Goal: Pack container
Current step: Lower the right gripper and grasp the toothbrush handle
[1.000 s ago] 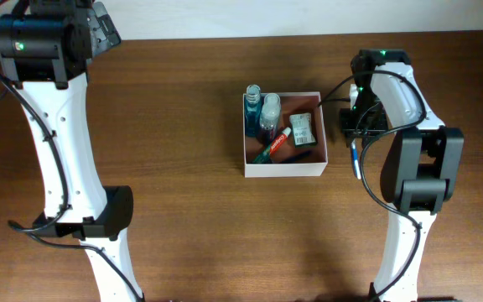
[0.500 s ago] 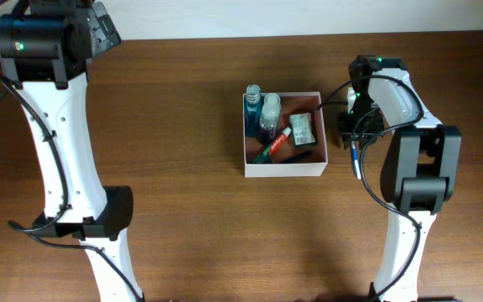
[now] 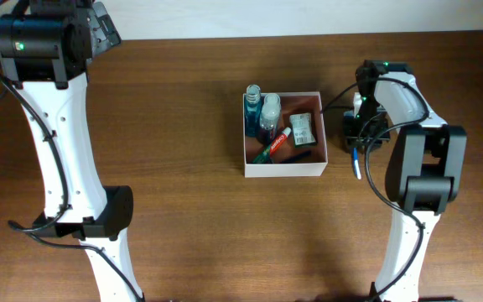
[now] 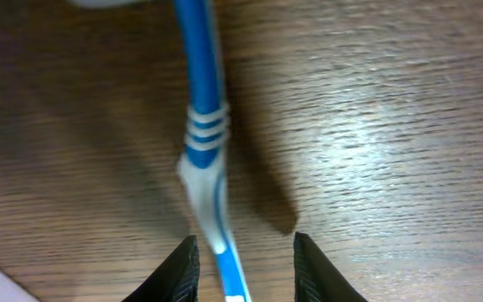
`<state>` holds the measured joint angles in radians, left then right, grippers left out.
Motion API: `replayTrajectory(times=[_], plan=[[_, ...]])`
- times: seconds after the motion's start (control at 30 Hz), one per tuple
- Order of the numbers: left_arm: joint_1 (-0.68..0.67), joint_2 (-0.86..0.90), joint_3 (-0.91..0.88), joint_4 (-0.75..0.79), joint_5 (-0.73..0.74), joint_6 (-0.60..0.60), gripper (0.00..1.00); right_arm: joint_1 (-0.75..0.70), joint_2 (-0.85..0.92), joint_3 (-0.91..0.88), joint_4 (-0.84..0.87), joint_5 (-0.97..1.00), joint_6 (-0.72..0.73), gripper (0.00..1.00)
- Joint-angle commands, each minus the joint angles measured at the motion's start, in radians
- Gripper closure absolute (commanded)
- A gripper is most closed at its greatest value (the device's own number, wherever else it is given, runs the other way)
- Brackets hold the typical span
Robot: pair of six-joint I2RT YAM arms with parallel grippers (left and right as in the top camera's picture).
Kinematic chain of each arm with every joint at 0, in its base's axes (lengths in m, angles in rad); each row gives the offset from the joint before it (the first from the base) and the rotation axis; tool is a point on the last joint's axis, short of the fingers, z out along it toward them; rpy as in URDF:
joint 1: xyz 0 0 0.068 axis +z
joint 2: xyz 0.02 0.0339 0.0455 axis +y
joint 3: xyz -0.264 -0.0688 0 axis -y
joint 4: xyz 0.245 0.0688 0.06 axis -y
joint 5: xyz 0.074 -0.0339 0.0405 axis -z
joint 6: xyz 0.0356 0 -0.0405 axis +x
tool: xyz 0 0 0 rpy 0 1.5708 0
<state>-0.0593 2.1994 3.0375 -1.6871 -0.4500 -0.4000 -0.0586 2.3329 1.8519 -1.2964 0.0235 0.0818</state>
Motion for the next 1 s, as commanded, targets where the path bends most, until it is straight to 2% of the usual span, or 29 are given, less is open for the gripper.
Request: replayTrajectory(times=[0.0,0.2,0.3,0.5,0.57,0.63,0.73,0.97], plan=[[0.003,0.001,-0.004,0.0,-0.014,0.012,0.01,-0.001,-0.02,-0.008,0.006,0.015,0.001,0.68],[0.003,0.001,-0.004,0.0,-0.014,0.012,0.01,-0.001,-0.02,-0.014,0.018,0.014,0.001,0.7],[0.003,0.001,-0.004,0.0,-0.014,0.012,0.01,-0.001,-0.02,-0.033,0.031,0.014,0.001,0.75],[0.003,0.001,-0.004,0.0,-0.014,0.012,0.01,-0.001,-0.02,-0.103,0.086,0.014,0.001,0.74],[0.003,0.001,-0.004,0.0,-0.014,0.013,0.01,-0.001,-0.02,-0.11,0.09,0.015,0.001,0.78],[0.003,0.001,-0.004,0.0,-0.014,0.012,0.01,-0.001,-0.02,-0.11,0.09,0.015,0.001,0.87],[0.003,0.001,-0.004,0.0,-0.014,0.012,0.01,-0.001,-0.02,-0.109,0.09,0.013,0.002,0.96],[0.003,0.001,-0.004,0.0,-0.014,0.012,0.01,-0.001,-0.021,-0.073,0.071,0.011,0.006,0.96]])
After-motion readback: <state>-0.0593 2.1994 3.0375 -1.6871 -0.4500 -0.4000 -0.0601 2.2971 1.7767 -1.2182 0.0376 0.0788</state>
